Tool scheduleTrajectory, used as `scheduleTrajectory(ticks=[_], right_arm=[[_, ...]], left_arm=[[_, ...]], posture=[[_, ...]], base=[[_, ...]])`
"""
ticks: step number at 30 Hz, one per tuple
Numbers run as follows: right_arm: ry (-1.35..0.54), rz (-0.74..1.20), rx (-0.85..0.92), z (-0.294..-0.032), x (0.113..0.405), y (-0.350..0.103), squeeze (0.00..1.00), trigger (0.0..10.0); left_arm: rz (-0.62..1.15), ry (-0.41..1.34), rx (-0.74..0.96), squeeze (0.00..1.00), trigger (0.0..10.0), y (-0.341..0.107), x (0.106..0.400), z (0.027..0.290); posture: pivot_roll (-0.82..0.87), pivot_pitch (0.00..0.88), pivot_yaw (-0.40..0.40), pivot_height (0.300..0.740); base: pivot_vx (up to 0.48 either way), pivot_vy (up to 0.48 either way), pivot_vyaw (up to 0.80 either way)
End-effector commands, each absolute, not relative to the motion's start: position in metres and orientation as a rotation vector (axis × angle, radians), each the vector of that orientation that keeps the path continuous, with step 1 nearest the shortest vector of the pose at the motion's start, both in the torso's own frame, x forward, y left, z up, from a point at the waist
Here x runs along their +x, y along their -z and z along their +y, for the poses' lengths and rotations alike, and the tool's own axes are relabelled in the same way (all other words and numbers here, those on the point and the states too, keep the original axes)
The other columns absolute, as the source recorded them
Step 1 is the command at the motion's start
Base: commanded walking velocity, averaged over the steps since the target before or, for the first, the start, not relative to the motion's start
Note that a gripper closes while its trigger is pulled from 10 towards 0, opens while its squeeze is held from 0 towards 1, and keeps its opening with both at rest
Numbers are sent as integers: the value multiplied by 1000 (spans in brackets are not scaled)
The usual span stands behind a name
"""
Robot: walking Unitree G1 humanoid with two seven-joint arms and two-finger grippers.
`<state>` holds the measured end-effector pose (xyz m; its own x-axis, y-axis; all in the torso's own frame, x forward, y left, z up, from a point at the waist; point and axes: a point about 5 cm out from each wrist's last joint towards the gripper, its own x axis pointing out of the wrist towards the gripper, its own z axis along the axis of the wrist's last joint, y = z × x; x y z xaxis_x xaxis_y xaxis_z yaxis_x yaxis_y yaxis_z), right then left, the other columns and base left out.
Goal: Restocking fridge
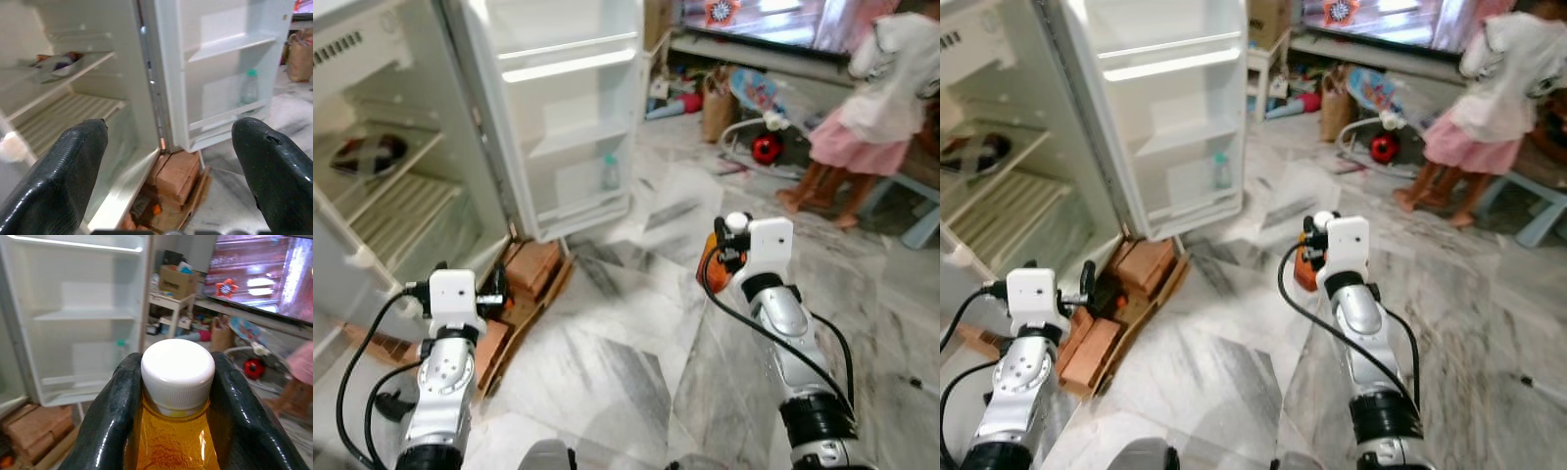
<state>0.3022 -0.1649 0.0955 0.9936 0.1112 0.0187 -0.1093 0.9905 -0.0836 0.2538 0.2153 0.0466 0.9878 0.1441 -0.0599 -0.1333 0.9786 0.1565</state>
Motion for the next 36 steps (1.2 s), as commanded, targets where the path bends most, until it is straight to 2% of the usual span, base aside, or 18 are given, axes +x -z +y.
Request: scheduleTrajectory(ticks=[1, 6, 24, 36], right_arm=[[-124, -101, -80, -163, 307, -112, 0, 10000], [-133, -97, -75, -161, 307, -112, 0, 10000], [-185, -91, -90, -154, 307, -109, 0, 10000], [-235, -101, -81, -148, 306, -110, 0, 10000]], left_arm=[[52, -130, 154, 0, 10000, -51, 256, 214], [49, -105, 159, 0, 10000, -51, 255, 213], [45, -80, 146, 0, 10000, -52, 256, 208], [36, -77, 136, 0, 10000, -55, 261, 204]], posture=[[23, 0, -29, 740], [22, 0, -27, 740], [20, 0, -29, 740], [18, 0, -34, 740]], base=[[315, 0, 781], [451, 0, 556], [480, 0, 0], [480, 0, 595]])
